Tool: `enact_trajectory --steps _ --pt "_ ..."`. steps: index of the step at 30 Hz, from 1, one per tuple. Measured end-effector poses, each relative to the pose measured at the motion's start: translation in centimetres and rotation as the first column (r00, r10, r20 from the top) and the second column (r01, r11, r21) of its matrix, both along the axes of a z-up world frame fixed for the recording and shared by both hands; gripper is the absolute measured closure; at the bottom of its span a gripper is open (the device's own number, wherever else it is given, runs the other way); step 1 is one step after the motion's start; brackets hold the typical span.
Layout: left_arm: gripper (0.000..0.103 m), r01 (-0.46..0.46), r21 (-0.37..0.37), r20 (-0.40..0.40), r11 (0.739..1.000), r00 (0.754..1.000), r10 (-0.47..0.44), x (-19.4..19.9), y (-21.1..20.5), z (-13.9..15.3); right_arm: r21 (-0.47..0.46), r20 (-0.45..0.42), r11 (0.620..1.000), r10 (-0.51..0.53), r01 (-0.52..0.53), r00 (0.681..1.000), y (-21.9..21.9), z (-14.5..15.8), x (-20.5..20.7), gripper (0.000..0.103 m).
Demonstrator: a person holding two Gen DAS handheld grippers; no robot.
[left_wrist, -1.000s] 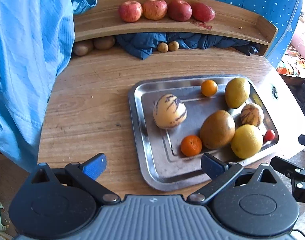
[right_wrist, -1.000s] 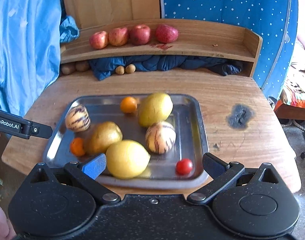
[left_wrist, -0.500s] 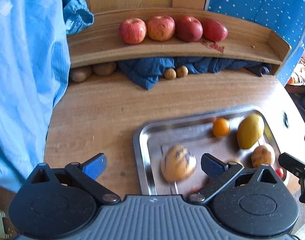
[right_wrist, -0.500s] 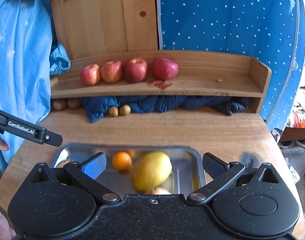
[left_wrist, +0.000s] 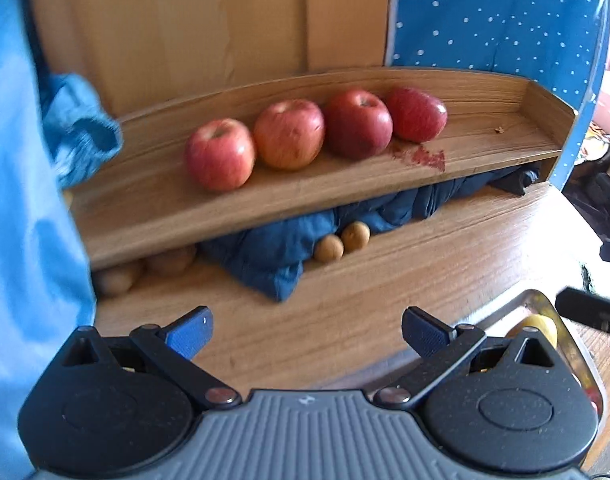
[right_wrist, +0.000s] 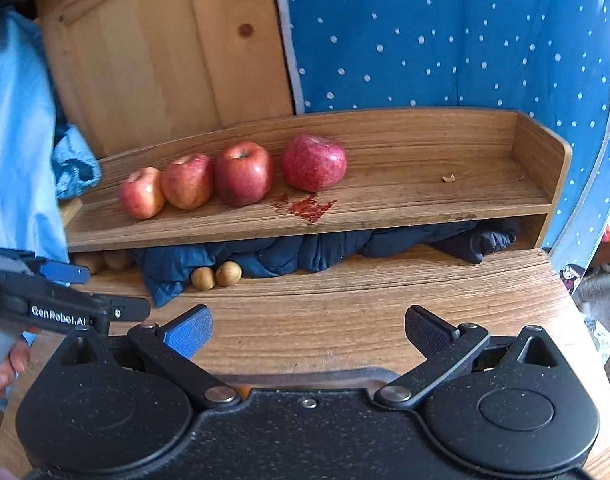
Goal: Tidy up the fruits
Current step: 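Move both open tools back toward the small brown fruits under the shelf, then grasp a small brown fruit with the right tool while the left tool grasps another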
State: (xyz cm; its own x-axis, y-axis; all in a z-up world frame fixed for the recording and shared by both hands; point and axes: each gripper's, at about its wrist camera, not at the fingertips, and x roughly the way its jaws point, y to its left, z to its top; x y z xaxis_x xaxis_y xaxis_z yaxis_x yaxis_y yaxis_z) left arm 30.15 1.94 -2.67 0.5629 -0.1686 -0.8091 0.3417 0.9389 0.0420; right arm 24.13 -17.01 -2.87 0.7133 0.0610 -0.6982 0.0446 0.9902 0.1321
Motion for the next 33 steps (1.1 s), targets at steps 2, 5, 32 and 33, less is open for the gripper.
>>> enact_trajectory --steps 2,5,32,33 --pt "0.001 0.013 -0.007 -0.008 1.0 1.0 -0.013 1.0 -0.4 -0.5 -0.002 -0.019 1.0 -0.005 0.005 1.0 0.0 -0.3 1.1 0.001" --pt "0.001 0.027 -0.019 -0.025 0.999 0.999 -0.027 2.4 -0.6 -1.4 -0.008 -0.049 1.0 0.002 -0.003 0.999 0.2 -0.8 2.6 0.001" --pt "0.015 0.411 -0.06 -0.023 0.91 0.911 -0.413 5.9 -2.7 -7.2 0.129 -0.26 0.971 0.23 -0.202 0.938 3.8 -6.7 14.9 0.03" --pt "0.017 0.398 -0.064 -0.03 0.915 0.916 -0.401 6.1 -2.6 -7.4 0.135 -0.26 0.971 0.228 -0.199 0.938 3.9 -6.8 15.2 0.036"
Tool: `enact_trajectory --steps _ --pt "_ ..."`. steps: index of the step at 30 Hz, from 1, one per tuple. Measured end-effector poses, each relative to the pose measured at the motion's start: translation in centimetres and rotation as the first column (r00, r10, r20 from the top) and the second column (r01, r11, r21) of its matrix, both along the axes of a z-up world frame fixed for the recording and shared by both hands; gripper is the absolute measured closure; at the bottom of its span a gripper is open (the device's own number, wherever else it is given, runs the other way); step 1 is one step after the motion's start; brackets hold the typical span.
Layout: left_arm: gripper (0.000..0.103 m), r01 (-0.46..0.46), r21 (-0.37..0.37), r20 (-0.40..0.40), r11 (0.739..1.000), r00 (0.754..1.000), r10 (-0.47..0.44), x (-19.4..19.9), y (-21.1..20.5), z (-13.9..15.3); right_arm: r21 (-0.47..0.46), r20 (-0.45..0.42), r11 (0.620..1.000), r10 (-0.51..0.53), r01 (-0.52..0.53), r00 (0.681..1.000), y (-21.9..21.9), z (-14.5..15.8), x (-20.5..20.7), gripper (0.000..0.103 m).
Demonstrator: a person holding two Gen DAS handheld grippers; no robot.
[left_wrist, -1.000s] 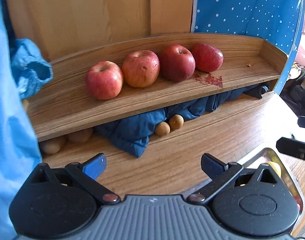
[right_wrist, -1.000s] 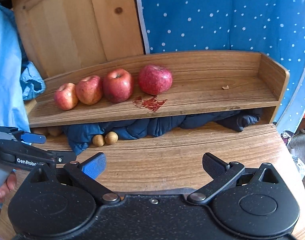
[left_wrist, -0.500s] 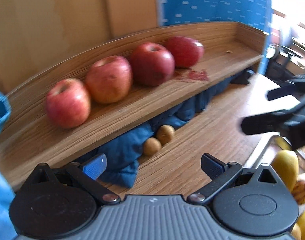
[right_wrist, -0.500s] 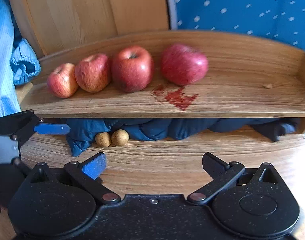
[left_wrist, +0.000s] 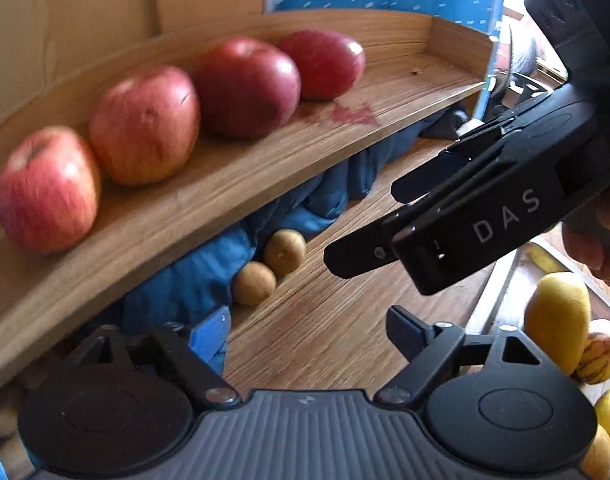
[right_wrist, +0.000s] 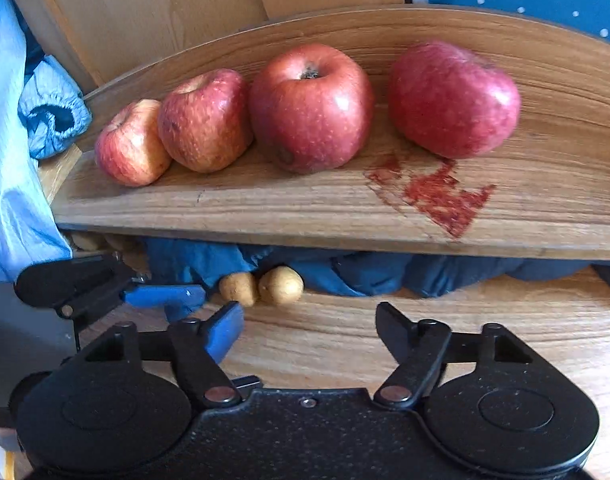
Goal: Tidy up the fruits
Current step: 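Grasp a small brown fruit with the right tool while the left tool grasps another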
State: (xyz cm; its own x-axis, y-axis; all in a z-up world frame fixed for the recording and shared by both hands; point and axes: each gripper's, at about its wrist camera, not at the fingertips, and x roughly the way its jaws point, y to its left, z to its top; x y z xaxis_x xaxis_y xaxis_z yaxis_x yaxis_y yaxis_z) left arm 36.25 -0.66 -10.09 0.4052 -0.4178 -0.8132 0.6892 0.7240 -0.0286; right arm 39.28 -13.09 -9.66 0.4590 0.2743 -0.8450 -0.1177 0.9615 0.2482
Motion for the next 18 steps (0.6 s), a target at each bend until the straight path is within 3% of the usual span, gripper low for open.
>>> enact_trajectory --steps 6,10,15,18 --pt "0.029 -0.085 -0.026 -0.021 0.996 0.996 0.085 0.9 0.8 -0.6 0.026 -0.023 1.0 -0.009 0.01 1.0 0.9 -0.5 1.6 0.057" --pt "0.044 -0.125 -0.034 -0.016 0.992 0.992 0.125 1.2 1.1 -0.7 0.05 -0.042 0.998 -0.025 0.027 0.999 1.2 -0.9 2.5 0.062" --pt "0.046 -0.146 -0.046 -0.021 0.988 0.989 0.145 1.3 1.5 -0.6 0.062 -0.048 0.998 -0.03 0.033 0.998 1.2 -1.0 3.0 0.074" --pt "0.048 -0.164 -0.042 -0.022 0.986 0.986 0.163 1.5 1.2 -0.8 0.059 -0.048 0.998 -0.036 0.039 0.998 0.7 -0.8 2.7 0.075"
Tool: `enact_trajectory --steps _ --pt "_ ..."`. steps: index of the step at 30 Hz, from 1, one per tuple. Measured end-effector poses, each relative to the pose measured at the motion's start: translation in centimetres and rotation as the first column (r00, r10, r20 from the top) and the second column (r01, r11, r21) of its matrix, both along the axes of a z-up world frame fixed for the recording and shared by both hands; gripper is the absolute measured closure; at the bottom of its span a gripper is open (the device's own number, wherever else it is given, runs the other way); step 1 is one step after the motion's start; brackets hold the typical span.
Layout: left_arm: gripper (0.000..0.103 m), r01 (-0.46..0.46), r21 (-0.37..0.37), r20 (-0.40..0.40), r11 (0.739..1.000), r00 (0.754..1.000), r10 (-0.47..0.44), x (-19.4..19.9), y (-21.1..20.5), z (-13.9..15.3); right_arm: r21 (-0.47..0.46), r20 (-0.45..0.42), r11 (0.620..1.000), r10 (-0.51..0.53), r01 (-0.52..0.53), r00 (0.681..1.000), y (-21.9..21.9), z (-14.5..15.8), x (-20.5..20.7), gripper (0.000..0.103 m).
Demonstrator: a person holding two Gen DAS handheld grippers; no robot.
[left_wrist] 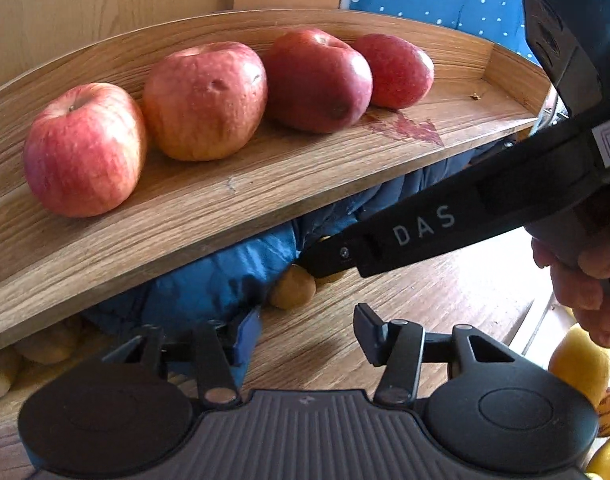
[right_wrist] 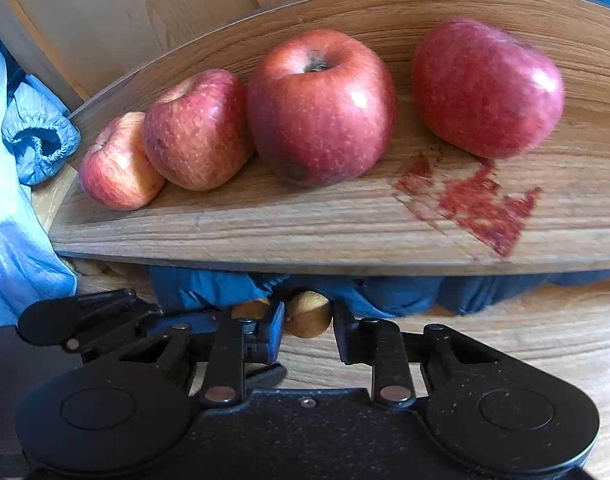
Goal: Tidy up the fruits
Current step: 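Grasp a small brown fruit with the right tool while the left tool grasps another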
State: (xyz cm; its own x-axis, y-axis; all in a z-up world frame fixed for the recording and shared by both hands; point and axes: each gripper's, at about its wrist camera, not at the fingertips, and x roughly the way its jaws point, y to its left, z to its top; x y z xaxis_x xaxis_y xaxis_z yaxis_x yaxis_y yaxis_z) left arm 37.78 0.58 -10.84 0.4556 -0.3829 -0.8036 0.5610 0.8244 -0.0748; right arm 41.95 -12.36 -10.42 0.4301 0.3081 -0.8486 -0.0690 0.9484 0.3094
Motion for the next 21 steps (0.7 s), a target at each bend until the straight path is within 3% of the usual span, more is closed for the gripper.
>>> enact_trajectory --steps 10,15,19,21 --pt "0.048 -0.043 0.007 0.001 0.999 0.999 0.043 0.1 0.2 0.0 -0.001 -0.001 0.995 -0.102 0.102 0.995 -3.0 0.9 -3.2 0.077" --pt "0.048 -0.122 0.01 -0.013 0.993 0.992 0.122 0.4 -0.7 0.1 -0.001 0.004 0.991 -0.132 0.132 0.991 -3.8 1.2 -4.3 0.079" --pt "0.056 -0.195 0.021 -0.021 0.98 0.98 0.196 0.9 -1.5 0.2 -0.008 0.006 0.991 -0.136 0.136 0.991 -4.0 1.1 -4.3 0.079" --pt "0.061 -0.222 0.03 -0.021 0.975 0.975 0.222 1.3 -1.9 0.2 -0.02 0.012 0.99 -0.141 0.141 0.99 -4.1 1.0 -4.2 0.072"
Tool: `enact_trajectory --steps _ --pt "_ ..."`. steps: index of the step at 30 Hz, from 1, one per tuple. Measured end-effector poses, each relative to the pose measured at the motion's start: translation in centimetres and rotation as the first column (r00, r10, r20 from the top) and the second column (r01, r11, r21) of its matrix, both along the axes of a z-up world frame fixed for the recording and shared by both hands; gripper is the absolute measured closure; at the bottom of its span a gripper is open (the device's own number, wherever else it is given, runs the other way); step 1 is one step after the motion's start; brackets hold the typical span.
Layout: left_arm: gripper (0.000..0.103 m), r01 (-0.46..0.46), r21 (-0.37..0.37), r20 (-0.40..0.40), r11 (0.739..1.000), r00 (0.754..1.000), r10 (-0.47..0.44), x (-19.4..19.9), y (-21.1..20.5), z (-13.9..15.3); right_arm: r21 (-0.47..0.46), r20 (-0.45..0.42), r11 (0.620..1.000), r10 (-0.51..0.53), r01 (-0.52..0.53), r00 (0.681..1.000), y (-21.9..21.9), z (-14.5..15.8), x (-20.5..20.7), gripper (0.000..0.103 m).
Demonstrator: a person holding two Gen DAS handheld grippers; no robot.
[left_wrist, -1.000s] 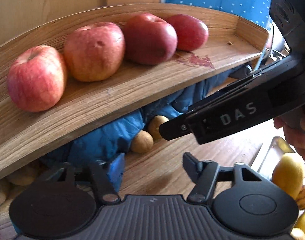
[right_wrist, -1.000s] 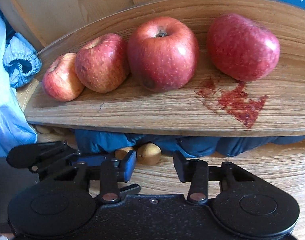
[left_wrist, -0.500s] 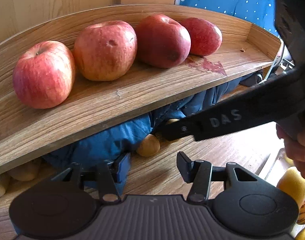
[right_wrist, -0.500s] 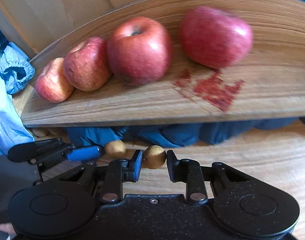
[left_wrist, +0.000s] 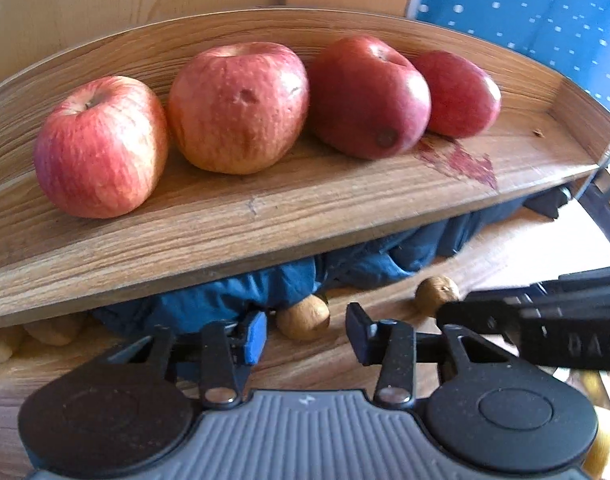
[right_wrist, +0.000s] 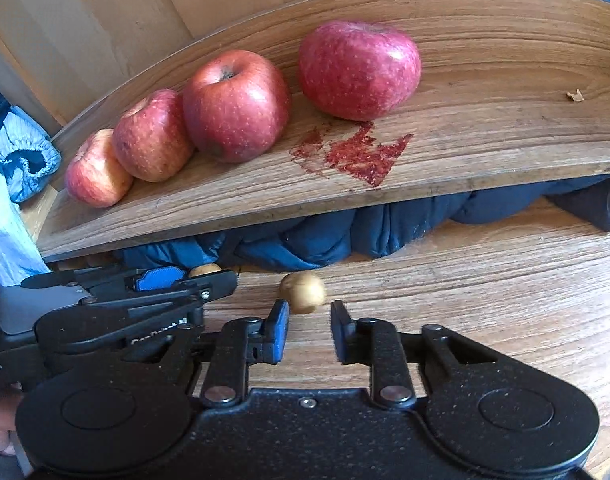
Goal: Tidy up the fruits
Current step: 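Grasp a small brown fruit with the right tool while the left tool grasps another, then carry both small brown fruits over the tray with both tools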
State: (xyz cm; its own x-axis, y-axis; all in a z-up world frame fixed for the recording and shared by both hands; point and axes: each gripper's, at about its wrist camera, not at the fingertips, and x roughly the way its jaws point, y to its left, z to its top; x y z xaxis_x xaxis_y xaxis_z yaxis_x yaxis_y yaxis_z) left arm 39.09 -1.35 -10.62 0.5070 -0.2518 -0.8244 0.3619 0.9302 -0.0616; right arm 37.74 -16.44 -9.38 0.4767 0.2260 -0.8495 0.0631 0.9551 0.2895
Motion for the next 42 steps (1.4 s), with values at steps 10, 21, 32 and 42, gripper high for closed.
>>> enact_trajectory --steps 10,21,32,42 --pt "0.071 -0.033 -0.022 -0.025 0.999 0.999 0.033 0.8 1.0 0.3 -0.067 -0.007 0.995 0.078 -0.078 0.997 2.0 -0.9 1.7 0.07" --pt "0.072 -0.022 -0.042 -0.054 0.999 0.998 0.02 0.2 2.6 0.0 -0.096 0.022 0.989 0.111 -0.108 0.994 3.1 -0.6 0.8 0.074" --pt "0.072 -0.002 -0.058 -0.071 0.998 0.997 -0.002 -3.0 3.0 0.7 -0.089 0.066 0.99 0.119 -0.113 0.991 3.6 1.2 -2.3 0.073" --pt "0.072 -0.009 -0.047 -0.034 0.999 0.999 0.008 -5.5 3.3 2.5 -0.075 0.105 0.987 0.15 -0.143 0.983 4.0 3.9 -7.7 0.073"
